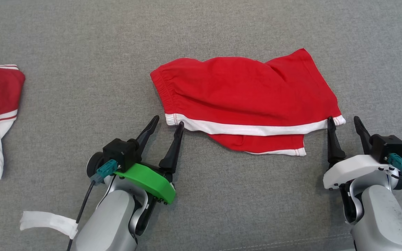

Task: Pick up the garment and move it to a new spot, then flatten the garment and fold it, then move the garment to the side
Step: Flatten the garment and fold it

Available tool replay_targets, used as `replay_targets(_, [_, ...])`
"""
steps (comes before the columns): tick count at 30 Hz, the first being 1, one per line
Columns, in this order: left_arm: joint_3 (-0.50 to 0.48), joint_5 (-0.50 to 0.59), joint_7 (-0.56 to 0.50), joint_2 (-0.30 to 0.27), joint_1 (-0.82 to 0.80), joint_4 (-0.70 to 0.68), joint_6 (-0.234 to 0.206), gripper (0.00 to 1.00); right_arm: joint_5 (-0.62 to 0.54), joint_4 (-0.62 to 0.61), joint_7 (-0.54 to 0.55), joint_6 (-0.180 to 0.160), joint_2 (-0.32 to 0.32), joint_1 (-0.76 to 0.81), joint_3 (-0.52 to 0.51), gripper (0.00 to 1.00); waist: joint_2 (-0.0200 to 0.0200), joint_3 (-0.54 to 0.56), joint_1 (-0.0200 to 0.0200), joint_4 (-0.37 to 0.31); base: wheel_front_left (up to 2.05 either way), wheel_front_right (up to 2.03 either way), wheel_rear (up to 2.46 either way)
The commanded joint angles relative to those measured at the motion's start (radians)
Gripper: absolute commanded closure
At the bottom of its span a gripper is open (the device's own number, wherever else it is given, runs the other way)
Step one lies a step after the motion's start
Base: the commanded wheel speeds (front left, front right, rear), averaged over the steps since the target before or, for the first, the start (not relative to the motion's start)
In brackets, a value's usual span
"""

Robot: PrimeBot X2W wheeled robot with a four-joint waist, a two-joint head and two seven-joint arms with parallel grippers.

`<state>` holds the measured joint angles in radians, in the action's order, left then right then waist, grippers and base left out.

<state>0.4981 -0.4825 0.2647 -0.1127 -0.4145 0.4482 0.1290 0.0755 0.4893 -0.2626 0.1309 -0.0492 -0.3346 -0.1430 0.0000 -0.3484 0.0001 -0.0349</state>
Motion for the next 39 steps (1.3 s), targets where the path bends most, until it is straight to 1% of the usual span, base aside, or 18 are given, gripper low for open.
replay_targets(1, [0.005, -0.003, 0.000, -0.006, -0.019, -0.001, 0.003, 0.00, 0.012, 0.010, -0.003, 0.000, -0.003, -0.010, 0.007, 0.00, 0.0000, -0.008, -0.0001, 0.002, 0.00, 0.00, 0.00])
replay_targets(9, [0.021, -0.006, 0.000, -0.007, -0.024, -0.006, 0.003, 0.00, 0.028, 0.026, -0.003, 0.000, -0.003, -0.022, 0.022, 0.00, 0.0000, -0.017, -0.0001, 0.009, 0.00, 0.00, 0.00])
replay_targets(11, [0.023, -0.007, 0.000, -0.008, -0.026, -0.008, 0.003, 0.00, 0.027, 0.029, -0.003, 0.000, -0.003, -0.022, 0.030, 0.05, 0.0000, -0.019, -0.0001, 0.011, 0.00, 0.00, 0.00])
replay_targets(12, [0.024, -0.007, 0.000, -0.010, -0.027, -0.009, 0.003, 0.00, 0.025, 0.032, -0.003, 0.000, -0.003, -0.022, 0.032, 0.07, 0.0000, -0.020, -0.0001, 0.011, 0.00, 0.00, 0.00])
replay_targets(13, [0.025, -0.008, 0.000, -0.011, -0.028, -0.009, 0.003, 0.00, 0.014, 0.030, -0.003, 0.000, -0.003, -0.024, 0.033, 0.05, 0.0000, -0.020, -0.0001, 0.011, 0.00, 0.00, 0.00])
replay_targets(14, [0.027, -0.009, 0.000, -0.011, -0.028, -0.010, 0.003, 0.00, 0.009, 0.028, -0.003, 0.000, -0.003, -0.028, 0.033, 0.00, 0.0000, -0.020, -0.0001, 0.012, 0.00, 0.00, 0.00])
replay_targets(24, [0.038, -0.011, 0.000, -0.012, -0.022, -0.008, 0.003, 0.00, -0.024, 0.025, -0.003, 0.000, -0.007, -0.024, 0.040, 0.00, 0.0000, -0.013, -0.0001, 0.016, 0.00, 0.00, 0.00])
replay_targets(25, [0.038, -0.011, 0.000, -0.012, -0.021, -0.008, 0.003, 0.00, -0.024, 0.025, -0.003, 0.000, -0.007, -0.024, 0.040, 0.04, 0.0000, -0.012, -0.0001, 0.016, 0.00, 0.00, 0.00])
replay_targets(26, [0.039, -0.010, 0.000, -0.012, -0.020, -0.008, 0.003, 0.00, -0.024, 0.025, -0.003, 0.000, -0.007, -0.023, 0.041, 0.13, 0.0000, -0.010, -0.0001, 0.017, 0.00, 0.00, 0.00])
replay_targets(27, [0.039, -0.009, 0.000, -0.012, -0.019, -0.008, 0.003, 0.00, -0.022, 0.031, -0.003, 0.000, -0.007, -0.022, 0.040, 0.28, 0.0000, -0.009, -0.0001, 0.017, 0.00, 0.00, 0.00])
replay_targets(28, [0.039, -0.008, 0.000, -0.011, -0.017, -0.008, 0.003, 0.00, -0.013, 0.038, -0.003, 0.000, -0.007, -0.022, 0.036, 0.51, 0.0000, -0.007, -0.0001, 0.018, 0.00, 0.00, 0.00])
replay_targets(29, [0.039, -0.009, 0.000, -0.010, -0.016, -0.008, 0.003, 0.00, -0.010, 0.041, -0.003, 0.000, -0.006, -0.024, 0.037, 0.53, 0.0000, -0.006, -0.0001, 0.019, 0.00, 0.00, 0.00])
replay_targets(30, [0.040, -0.008, 0.000, -0.010, -0.015, -0.009, 0.003, 0.00, -0.009, 0.044, -0.003, 0.000, -0.006, -0.024, 0.038, 0.53, 0.0000, -0.005, -0.0001, 0.019, 0.00, 0.00, 0.00])
replay_targets(31, [0.039, -0.008, 0.000, -0.009, -0.014, -0.010, 0.003, 0.00, -0.005, 0.048, -0.003, 0.000, -0.006, -0.024, 0.036, 0.57, 0.0000, -0.004, -0.0001, 0.020, 0.00, 0.00, 0.00])
replay_targets(33, [0.040, -0.008, 0.000, -0.009, -0.011, -0.010, 0.003, 0.00, -0.001, 0.055, -0.003, 0.000, -0.006, -0.026, 0.036, 0.72, 0.0000, -0.002, -0.0001, 0.021, 0.00, 0.00, 0.00])
replay_targets(34, [0.039, -0.010, 0.000, -0.009, -0.010, -0.010, 0.003, 0.00, 0.006, 0.059, -0.003, 0.000, -0.006, -0.027, 0.035, 0.84, 0.0000, -0.001, -0.0001, 0.021, 0.00, 0.00, 0.00])
replay_targets(35, [0.039, -0.010, 0.000, -0.009, -0.010, -0.010, 0.003, 0.00, 0.008, 0.063, -0.003, 0.000, -0.006, -0.029, 0.036, 1.00, 0.0000, 0.000, -0.0001, 0.021, 0.00, 0.00, 0.00])
replay_targets(39, [0.039, -0.014, 0.000, -0.010, -0.007, -0.015, 0.003, 0.00, 0.021, 0.063, -0.003, 0.000, -0.006, -0.033, 0.030, 1.00, 0.0000, 0.005, -0.0001, 0.020, 0.00, 0.00, 0.00])
